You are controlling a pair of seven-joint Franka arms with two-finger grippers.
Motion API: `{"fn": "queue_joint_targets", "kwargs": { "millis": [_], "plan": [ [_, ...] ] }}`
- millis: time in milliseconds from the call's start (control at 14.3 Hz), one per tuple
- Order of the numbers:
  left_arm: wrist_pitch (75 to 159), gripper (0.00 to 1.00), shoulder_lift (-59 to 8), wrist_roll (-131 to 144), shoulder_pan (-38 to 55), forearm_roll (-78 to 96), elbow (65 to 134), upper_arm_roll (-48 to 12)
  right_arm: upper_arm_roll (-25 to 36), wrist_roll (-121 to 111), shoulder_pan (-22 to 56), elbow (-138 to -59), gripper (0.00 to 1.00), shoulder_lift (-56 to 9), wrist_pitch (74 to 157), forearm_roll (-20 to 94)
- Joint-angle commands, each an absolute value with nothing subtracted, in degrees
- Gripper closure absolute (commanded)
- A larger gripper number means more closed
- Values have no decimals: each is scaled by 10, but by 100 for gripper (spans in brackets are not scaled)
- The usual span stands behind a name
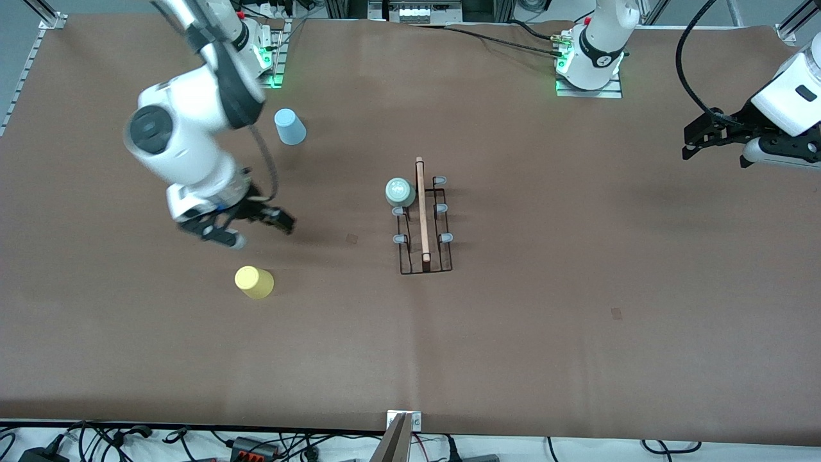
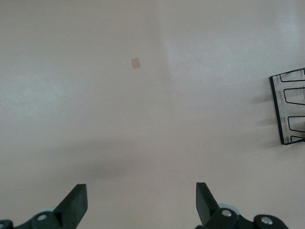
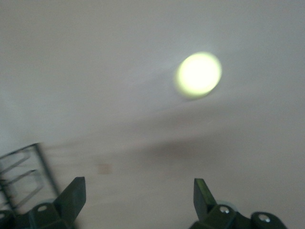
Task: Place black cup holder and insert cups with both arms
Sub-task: 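Open the right gripper and move it to the yellow cup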
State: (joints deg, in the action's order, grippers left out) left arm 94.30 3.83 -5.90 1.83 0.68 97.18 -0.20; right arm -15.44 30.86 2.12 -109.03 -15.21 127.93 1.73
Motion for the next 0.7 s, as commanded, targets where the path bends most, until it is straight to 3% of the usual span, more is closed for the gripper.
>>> {"fn": "queue_joint_targets", "kwargs": {
  "millis": [0, 280, 629],
  "plan": [
    [933, 0, 33, -56, 16, 3, 959, -6, -122, 215, 24, -1098, 0, -188, 1281, 15],
    [933, 0, 33, -55, 16, 4, 959, -7, -111, 209, 25, -1109, 0, -248, 1377, -59],
    [925, 0, 33, -56, 15, 4, 959, -6, -82, 175, 31, -1127, 0, -272, 1471, -103]
  ]
}}
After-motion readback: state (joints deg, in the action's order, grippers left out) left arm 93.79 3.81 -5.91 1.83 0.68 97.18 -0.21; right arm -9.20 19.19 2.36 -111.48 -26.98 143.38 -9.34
